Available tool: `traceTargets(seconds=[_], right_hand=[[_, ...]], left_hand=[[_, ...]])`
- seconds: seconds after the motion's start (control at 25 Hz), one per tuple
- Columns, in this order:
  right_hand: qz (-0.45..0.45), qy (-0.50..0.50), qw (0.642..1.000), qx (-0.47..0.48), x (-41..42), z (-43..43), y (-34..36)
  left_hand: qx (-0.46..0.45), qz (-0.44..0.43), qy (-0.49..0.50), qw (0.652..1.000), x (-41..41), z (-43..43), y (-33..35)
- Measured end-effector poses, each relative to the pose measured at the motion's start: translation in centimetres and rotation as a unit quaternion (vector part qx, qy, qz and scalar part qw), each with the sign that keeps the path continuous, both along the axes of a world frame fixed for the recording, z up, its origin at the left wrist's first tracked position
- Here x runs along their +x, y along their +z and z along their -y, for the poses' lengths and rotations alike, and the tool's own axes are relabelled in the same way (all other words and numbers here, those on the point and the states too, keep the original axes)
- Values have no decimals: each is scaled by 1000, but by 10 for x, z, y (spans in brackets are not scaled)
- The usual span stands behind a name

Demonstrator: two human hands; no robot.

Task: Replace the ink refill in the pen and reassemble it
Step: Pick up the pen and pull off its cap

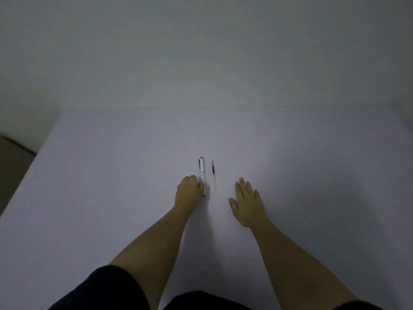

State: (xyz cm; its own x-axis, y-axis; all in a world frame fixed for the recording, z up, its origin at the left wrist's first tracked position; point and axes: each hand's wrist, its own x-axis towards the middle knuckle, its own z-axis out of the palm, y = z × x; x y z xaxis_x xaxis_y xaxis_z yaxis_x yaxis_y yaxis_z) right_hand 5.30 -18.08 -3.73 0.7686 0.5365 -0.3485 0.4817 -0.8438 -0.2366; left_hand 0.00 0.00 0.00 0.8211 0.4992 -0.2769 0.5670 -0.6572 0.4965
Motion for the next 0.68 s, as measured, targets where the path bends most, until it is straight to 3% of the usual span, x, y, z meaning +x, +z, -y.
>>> traceTargets(seconds=[0.28, 0.68], right_hand=[[19, -28, 998, 46, -4, -1, -27], [30, -28, 998, 55, -2, 2, -33]], left_hand=[[-33, 31, 117, 992, 39, 12, -12], [-48, 7, 168, 985, 49, 8, -14]])
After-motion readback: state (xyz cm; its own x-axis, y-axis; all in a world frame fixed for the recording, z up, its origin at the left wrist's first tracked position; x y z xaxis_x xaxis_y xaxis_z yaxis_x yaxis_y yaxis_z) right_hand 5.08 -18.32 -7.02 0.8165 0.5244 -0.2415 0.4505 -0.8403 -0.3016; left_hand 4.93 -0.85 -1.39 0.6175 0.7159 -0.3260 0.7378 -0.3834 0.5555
